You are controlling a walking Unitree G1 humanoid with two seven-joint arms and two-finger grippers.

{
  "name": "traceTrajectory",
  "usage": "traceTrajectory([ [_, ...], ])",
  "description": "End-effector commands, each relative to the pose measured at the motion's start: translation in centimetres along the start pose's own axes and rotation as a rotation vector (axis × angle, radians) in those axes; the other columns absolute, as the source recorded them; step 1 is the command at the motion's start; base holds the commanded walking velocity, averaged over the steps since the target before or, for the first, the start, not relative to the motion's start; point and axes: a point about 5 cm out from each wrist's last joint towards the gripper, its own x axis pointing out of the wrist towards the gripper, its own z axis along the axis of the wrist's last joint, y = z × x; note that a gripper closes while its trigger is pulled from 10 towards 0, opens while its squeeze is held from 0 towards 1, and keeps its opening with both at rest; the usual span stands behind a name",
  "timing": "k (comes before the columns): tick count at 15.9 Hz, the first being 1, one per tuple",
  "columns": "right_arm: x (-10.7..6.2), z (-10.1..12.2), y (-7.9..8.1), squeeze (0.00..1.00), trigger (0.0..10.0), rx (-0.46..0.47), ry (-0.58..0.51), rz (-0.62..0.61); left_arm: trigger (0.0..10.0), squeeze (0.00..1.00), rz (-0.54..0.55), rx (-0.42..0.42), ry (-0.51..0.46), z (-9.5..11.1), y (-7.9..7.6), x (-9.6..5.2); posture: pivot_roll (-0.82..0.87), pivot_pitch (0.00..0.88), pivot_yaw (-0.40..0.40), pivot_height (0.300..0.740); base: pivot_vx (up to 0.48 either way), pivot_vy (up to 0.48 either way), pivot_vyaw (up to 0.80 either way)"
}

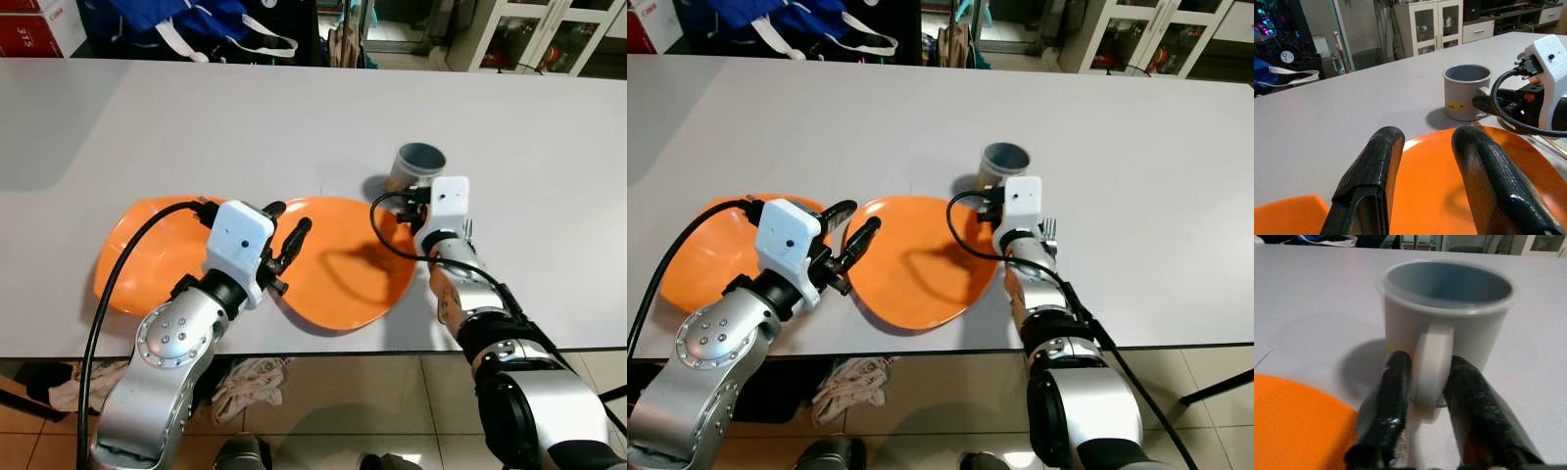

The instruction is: Setting the table

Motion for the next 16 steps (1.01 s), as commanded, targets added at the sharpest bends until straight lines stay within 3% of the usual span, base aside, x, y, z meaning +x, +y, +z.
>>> traceTrajectory([
  [1, 0.1, 0.2, -0.1, 1.00, 10.0, 0.004, -0.003, -0.007, 10.0, 0.00, -0.003, 0.000, -0.006, 0.2, -0.2, -0.2, 0.27, 0.108, -0.036, 0.740, 0.000, 0.000, 0.00],
  [15, 0.4, 0.9, -1.2, 1.00, 10.0, -0.031, -0.023, -0.047, 10.0, 0.00, -0.013, -0.013, -0.027, 0.2, -0.3, 1.0, 0.24, 0.068, -0.028, 0.740, 0.000, 0.000, 0.00],
  [16, 0.3, 0.9, -1.2, 0.00, 10.0, -0.033, -0.023, -0.047, 10.0, 0.00, -0.012, -0.014, -0.028, 0.2, -0.2, 1.1, 0.23, 0.063, -0.027, 0.740, 0.000, 0.000, 0.00],
])
